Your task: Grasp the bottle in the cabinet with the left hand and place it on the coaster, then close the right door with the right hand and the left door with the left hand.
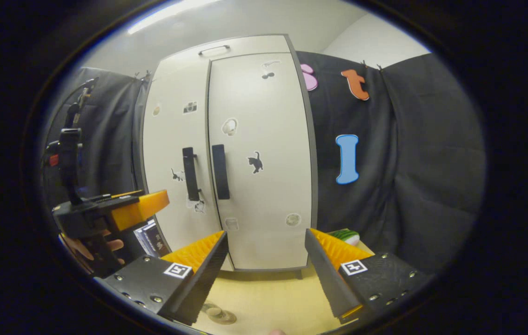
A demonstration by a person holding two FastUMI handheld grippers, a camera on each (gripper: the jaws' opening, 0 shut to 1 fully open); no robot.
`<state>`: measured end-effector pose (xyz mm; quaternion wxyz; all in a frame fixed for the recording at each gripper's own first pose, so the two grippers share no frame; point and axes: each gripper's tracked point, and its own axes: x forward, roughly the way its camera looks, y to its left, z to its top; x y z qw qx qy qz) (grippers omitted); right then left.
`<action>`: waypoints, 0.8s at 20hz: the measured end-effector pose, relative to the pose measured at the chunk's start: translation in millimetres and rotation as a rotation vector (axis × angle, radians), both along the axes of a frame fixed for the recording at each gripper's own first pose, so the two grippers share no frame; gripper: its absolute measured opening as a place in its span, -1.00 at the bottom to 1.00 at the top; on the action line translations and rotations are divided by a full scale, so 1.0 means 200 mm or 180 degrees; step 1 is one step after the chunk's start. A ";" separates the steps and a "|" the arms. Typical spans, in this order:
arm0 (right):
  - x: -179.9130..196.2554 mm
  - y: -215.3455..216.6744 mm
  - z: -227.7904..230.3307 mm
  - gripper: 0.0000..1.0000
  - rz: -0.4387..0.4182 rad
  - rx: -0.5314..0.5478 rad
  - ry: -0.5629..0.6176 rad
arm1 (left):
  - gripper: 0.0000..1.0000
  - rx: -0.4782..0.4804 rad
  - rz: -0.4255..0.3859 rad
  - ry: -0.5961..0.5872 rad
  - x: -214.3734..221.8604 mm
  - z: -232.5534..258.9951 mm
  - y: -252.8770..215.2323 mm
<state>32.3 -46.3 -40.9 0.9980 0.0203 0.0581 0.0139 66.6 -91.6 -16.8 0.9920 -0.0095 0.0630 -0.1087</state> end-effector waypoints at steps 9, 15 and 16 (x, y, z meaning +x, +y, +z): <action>-0.09 0.02 0.15 1.00 -0.0058 -0.0067 -0.0154 | 0.84 -0.0030 0.0135 0.0029 -0.34 0.04 0.07; -0.11 0.04 0.19 1.00 -0.0065 -0.0138 -0.0216 | 0.84 -0.0015 0.0178 0.0051 -0.40 0.03 0.09; -0.11 0.03 0.18 1.00 -0.0069 -0.0153 -0.0208 | 0.85 -0.0022 0.0185 0.0063 -0.40 0.02 0.10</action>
